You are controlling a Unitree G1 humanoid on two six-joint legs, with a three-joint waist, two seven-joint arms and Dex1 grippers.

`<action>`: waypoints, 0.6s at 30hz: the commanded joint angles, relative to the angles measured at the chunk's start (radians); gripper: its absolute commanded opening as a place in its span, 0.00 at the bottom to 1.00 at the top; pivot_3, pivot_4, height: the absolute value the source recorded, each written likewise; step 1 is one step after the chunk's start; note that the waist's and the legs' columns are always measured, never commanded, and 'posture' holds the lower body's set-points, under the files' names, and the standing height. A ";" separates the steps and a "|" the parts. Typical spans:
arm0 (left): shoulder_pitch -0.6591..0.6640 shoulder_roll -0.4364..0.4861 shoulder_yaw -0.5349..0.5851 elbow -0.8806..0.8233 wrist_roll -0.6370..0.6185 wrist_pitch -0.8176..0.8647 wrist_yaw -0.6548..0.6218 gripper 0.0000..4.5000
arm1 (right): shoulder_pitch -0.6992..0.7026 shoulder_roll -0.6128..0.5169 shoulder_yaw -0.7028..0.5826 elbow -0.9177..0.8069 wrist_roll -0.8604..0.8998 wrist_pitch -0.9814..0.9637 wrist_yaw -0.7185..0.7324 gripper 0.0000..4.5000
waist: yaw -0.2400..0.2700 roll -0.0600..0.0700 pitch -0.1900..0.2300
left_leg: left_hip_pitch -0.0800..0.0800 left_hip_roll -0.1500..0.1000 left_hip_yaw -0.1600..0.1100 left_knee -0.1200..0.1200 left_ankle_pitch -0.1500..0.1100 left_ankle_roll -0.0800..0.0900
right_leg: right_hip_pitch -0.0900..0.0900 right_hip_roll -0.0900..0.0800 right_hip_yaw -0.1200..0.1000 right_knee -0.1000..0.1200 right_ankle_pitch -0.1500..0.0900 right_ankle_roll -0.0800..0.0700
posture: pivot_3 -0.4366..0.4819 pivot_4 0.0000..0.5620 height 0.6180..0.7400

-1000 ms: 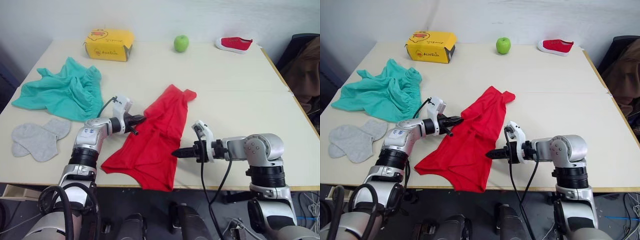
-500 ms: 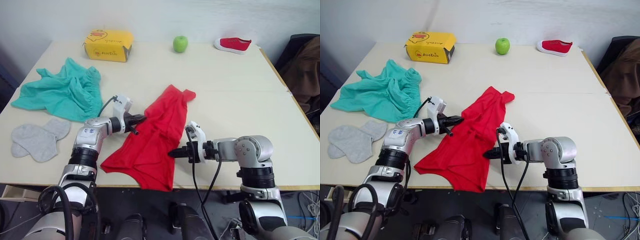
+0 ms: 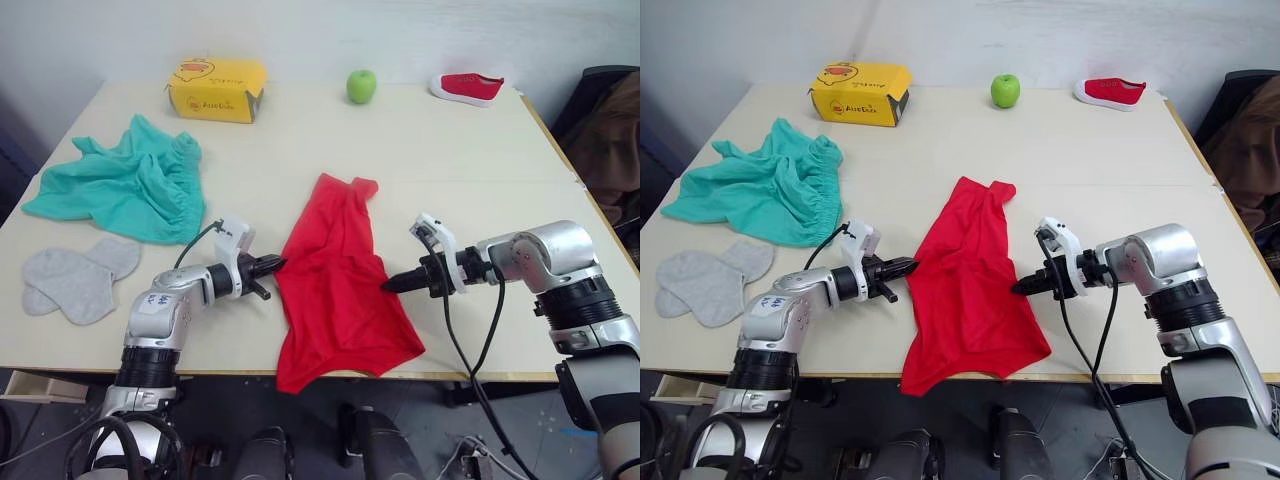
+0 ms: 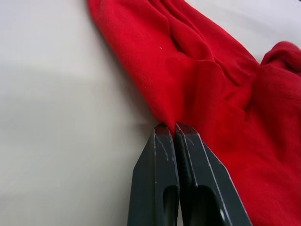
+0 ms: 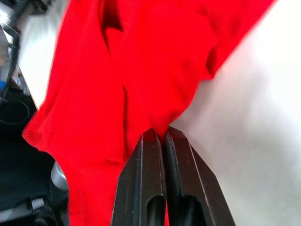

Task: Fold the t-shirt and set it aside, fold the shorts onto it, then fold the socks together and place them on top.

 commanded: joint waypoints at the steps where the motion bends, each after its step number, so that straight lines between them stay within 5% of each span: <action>1: -0.011 -0.020 0.021 -0.045 -0.025 0.008 0.044 0.00 | 0.017 -0.016 0.025 -0.052 -0.004 -0.021 0.043 0.00 | 0.001 0.000 0.000 | 0.000 0.000 0.000 0.000 0.000 0.000 | 0.000 0.000 0.000 0.000 0.000 0.000 | 0.48 0.27 1.00; 5: -0.042 -0.030 0.008 0.014 -0.013 -0.027 0.056 0.00 | 0.043 0.018 -0.014 -0.067 -0.013 -0.033 0.001 0.00 | 0.002 0.000 0.000 | 0.000 0.000 0.000 0.000 0.000 0.000 | 0.000 0.000 0.000 0.000 0.000 0.000 | 0.48 0.27 1.00; 7: -0.069 -0.021 0.006 0.064 -0.009 -0.047 0.045 0.11 | 0.047 0.021 -0.035 -0.069 -0.013 -0.027 -0.019 0.00 | 0.002 0.000 0.000 | 0.000 0.000 0.000 0.000 0.000 -0.001 | 0.000 0.000 0.000 0.000 0.000 0.000 | 0.48 0.27 1.00; 13: -0.113 0.070 -0.052 0.119 0.014 -0.133 -0.089 0.49 | 0.098 -0.060 -0.107 -0.195 0.029 -0.060 0.029 0.38 | 0.002 0.000 0.000 | 0.000 0.000 0.000 0.000 0.001 -0.002 | 0.000 0.000 -0.001 0.000 0.000 0.000 | 0.48 0.27 1.00; 18: 0.045 0.342 -0.142 -0.042 0.074 -0.442 -0.437 0.85 | 0.260 -0.259 -0.112 -0.356 -0.104 -0.486 0.184 0.78 | -0.006 0.001 0.001 | -0.001 0.000 0.000 -0.002 0.000 -0.003 | -0.001 0.001 -0.001 -0.004 0.000 0.000 | 0.48 0.27 1.00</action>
